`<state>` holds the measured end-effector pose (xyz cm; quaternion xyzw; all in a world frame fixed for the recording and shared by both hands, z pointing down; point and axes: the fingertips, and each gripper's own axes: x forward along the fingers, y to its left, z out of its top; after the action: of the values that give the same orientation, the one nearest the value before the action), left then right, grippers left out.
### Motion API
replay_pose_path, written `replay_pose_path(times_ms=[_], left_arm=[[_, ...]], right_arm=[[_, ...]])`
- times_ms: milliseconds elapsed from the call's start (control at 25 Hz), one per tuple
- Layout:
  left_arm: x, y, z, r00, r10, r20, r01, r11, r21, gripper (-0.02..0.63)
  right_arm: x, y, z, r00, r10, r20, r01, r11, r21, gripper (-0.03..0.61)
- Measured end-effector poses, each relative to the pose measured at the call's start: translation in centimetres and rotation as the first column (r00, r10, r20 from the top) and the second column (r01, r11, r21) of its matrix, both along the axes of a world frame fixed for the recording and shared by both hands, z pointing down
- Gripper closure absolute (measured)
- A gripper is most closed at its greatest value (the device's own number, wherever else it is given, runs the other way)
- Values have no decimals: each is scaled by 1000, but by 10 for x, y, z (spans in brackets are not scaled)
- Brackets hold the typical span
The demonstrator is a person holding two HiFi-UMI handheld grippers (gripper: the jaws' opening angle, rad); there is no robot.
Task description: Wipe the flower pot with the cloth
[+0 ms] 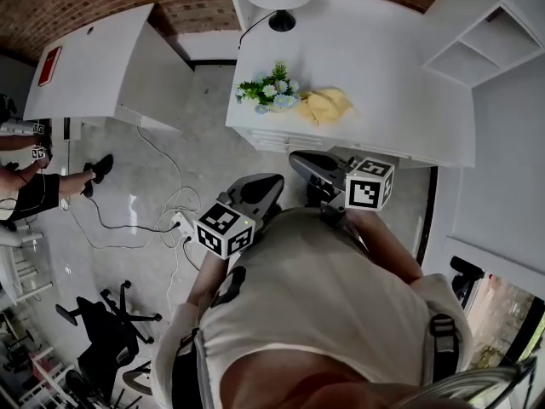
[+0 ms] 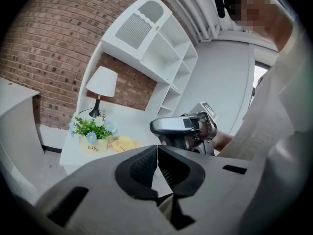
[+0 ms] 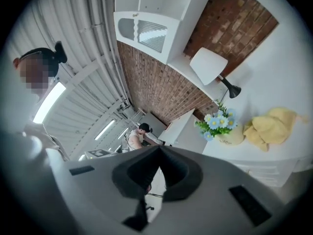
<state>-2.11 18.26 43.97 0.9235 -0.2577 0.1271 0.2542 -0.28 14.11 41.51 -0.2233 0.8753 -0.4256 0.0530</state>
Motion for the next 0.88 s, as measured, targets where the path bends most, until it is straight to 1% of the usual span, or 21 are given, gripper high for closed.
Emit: replay_pose_path(times_ms=[160,320,400,480,560,640,720,760,800,840,880], left_arm=[[30,-20,-2,999,9,42,-9,1000,14,592],[46,-41,1,997,-35,71,34,999,17,592],[47,-52,4,993,-79,88,78,997,18,592],[44,-63,9,984,-132,120,130,991,23,592],[39,-71,17,971,-186,152,185,982,24,592],[36,-77,22,957,-238,167,238,971,21,592],[32,-82,24,941,-289,175,290,957,18,592],[30,-84,26,933,-310,181,312,950,17,592],[27,-86,27,926,-326,189,330,944,14,592],[24,-86,29,919,-339,200,344,939,9,592],[21,-87,32,913,-350,211,357,934,6,592]], right_arm=[[31,-26,-1,1000,20,14,-20,1000,-21,569],[68,-57,8,999,37,18,-36,998,-46,569],[85,-71,21,999,23,-40,-25,999,-35,569],[101,-88,41,990,4,-141,-7,1000,-18,568],[115,-106,66,970,-16,-244,12,1000,-18,465],[126,-123,89,939,-40,-340,34,999,-23,384],[132,-138,113,890,-81,-449,81,997,-19,310],[134,-145,126,855,-103,-508,111,994,-15,274],[135,-151,139,814,-121,-568,140,990,-11,264],[136,-156,151,772,-135,-621,165,986,-10,236],[136,-161,163,734,-147,-663,185,983,-13,225]])
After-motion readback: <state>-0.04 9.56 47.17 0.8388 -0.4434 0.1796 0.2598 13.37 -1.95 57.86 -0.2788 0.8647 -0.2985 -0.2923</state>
